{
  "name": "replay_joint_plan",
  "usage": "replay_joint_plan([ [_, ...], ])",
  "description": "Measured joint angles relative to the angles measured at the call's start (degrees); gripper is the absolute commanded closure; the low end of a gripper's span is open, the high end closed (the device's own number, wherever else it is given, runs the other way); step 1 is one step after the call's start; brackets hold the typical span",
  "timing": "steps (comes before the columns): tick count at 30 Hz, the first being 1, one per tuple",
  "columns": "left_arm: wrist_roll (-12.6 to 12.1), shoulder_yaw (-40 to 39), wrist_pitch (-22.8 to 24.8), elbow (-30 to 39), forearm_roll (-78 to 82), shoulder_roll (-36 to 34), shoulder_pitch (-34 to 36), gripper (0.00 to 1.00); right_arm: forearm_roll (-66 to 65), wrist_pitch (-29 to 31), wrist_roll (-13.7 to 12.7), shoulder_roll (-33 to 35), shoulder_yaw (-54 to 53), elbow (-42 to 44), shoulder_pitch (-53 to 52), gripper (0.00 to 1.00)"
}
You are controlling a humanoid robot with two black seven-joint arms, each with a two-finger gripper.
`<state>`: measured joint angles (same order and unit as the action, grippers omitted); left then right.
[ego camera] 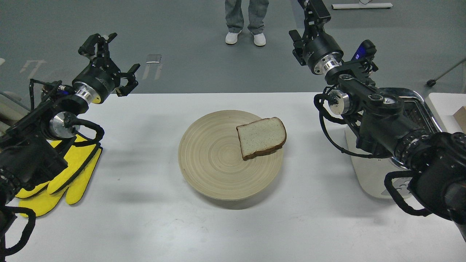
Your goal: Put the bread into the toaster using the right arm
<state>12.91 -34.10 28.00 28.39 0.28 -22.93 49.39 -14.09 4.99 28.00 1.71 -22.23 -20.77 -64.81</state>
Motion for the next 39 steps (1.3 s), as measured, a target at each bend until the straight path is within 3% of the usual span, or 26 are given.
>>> replay_joint_plan([
  [5, 0.0, 0.0, 0.0, 0.0, 0.0, 0.0, 0.0, 0.00, -0.8, 0.0, -1.7, 5.5, 4.3, -6.3, -3.1, 0.00],
  [13, 0.0, 0.0, 0.0, 0.0, 0.1, 0.0, 0.0, 0.00, -5.6, 0.0, -6.2, 23.0, 25.8, -24.2, -14.9, 0.00],
  [21, 0.0, 0.0, 0.0, 0.0, 0.1, 0.0, 0.0, 0.00, -6.9, 0.0, -9.5, 34.4, 46.1, -40.1, -27.2, 0.00],
  [30, 0.0, 0.0, 0.0, 0.0, 0.0, 0.0, 0.0, 0.00, -11.9, 0.0, -9.8, 34.0, 64.2, -49.6, -35.0, 0.00],
  [39, 0.0, 0.0, 0.0, 0.0, 0.0, 0.0, 0.0, 0.00, -13.2, 0.0, -10.0, 23.0, 73.5, -47.7, -34.4, 0.00],
])
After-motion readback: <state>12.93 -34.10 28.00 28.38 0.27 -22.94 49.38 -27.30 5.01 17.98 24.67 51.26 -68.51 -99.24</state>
